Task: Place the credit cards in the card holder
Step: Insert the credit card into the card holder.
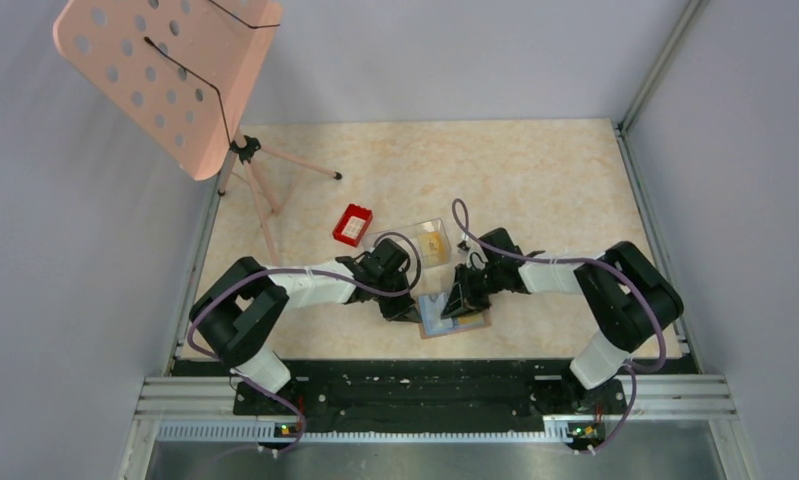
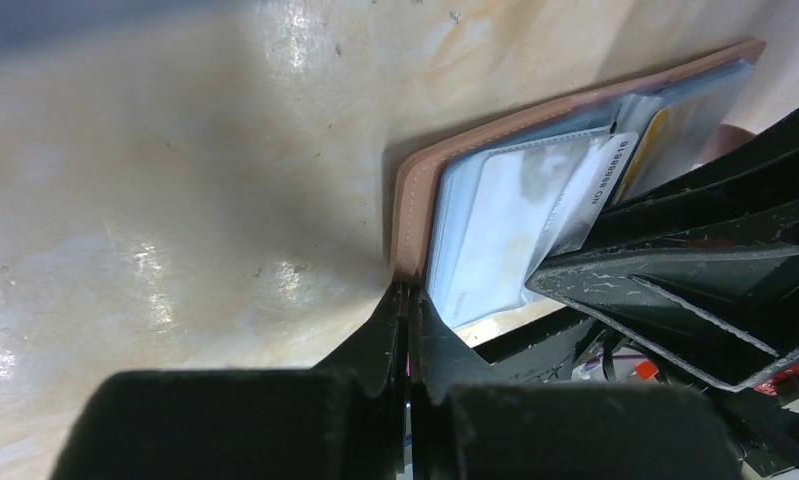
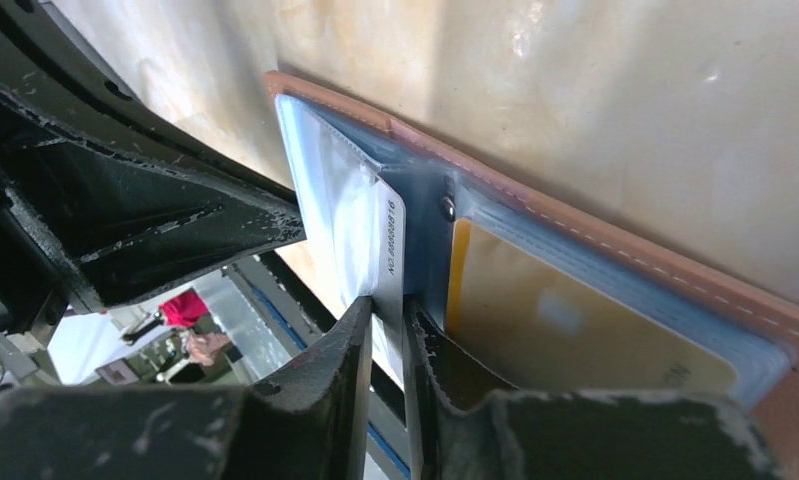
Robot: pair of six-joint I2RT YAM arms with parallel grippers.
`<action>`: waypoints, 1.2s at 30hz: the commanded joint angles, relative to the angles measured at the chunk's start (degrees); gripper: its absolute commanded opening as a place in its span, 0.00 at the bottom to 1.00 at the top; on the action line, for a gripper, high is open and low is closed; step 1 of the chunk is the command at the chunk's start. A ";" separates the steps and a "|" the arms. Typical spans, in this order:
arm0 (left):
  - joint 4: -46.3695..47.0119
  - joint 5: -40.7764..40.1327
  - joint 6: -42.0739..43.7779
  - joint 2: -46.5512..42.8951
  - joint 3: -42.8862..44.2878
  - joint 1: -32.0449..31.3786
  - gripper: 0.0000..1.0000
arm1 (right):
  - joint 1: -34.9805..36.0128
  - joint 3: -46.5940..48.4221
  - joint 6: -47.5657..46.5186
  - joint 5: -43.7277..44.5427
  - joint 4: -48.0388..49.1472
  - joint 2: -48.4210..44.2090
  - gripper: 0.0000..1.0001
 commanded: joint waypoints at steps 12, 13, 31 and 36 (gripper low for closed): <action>-3.55 -2.61 5.01 3.60 4.59 -1.23 0.00 | 1.58 7.04 -6.18 11.20 -12.69 -4.48 0.51; -3.55 -2.38 5.24 3.84 5.00 -1.28 0.00 | 1.65 6.98 -6.21 10.52 -12.04 -3.94 0.51; -12.34 -6.11 11.88 4.92 12.98 -1.97 0.14 | 4.23 10.53 -7.69 11.96 -16.40 -4.81 0.30; -16.11 -9.13 16.94 -0.37 14.46 -1.74 0.52 | 4.22 13.88 -9.83 16.31 -22.43 -9.15 0.54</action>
